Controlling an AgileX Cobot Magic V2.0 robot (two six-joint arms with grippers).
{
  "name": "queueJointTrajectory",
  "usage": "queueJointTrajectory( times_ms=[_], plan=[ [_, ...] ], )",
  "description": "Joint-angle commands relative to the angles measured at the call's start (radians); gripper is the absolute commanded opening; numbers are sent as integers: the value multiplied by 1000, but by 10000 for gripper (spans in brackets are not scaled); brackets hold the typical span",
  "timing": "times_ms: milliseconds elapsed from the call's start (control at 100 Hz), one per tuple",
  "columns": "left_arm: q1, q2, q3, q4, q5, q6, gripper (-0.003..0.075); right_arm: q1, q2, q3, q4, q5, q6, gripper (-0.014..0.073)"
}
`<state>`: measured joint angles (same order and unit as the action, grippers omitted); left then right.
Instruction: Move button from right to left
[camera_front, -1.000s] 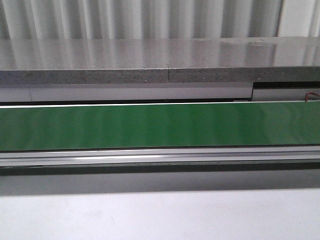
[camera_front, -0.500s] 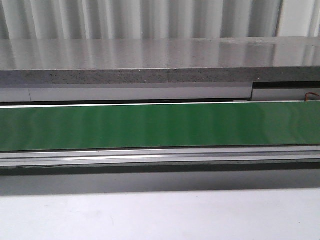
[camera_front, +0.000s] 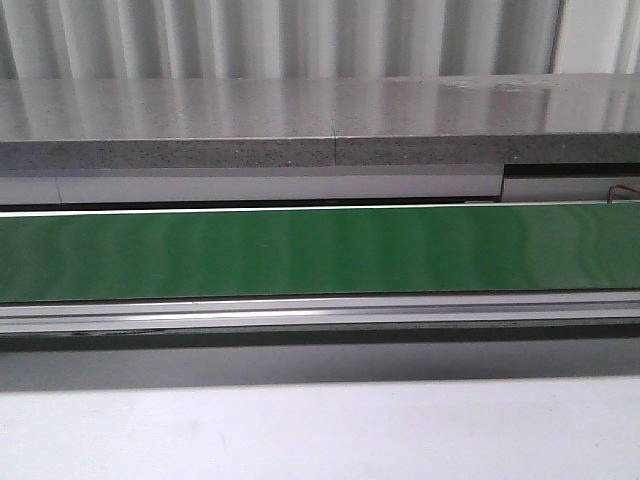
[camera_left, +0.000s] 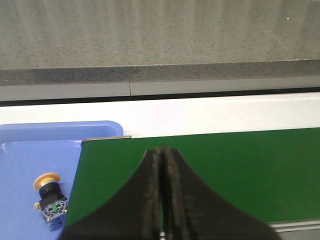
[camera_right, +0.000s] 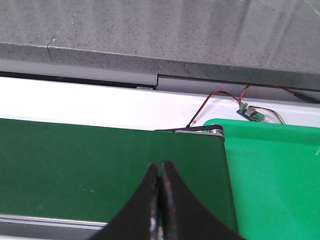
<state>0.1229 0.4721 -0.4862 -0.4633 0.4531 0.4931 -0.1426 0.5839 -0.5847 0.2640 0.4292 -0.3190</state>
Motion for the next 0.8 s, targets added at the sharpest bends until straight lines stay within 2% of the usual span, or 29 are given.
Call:
queueJointTrajectory(
  times_ms=[0, 120, 270, 320, 790],
  plan=[
    [-26, -4, 2, -11, -129, -2, -20, 0, 0, -25, 16, -76, -8, -68],
    [-79, -56, 69, 95, -228, -70, -20, 0, 0, -25, 16, -75, -8, -68],
    [-136, -153, 163, 463, -336, -464, -20, 0, 0, -25, 16, -75, -8, -68],
    [-141, -177, 198, 521, -366, -525, -20, 0, 0, -25, 16, -75, -8, -68],
    [-141, -444, 462, 534, -453, -536, -20, 0, 0, -25, 16, -75, -8, -68]
  ],
)
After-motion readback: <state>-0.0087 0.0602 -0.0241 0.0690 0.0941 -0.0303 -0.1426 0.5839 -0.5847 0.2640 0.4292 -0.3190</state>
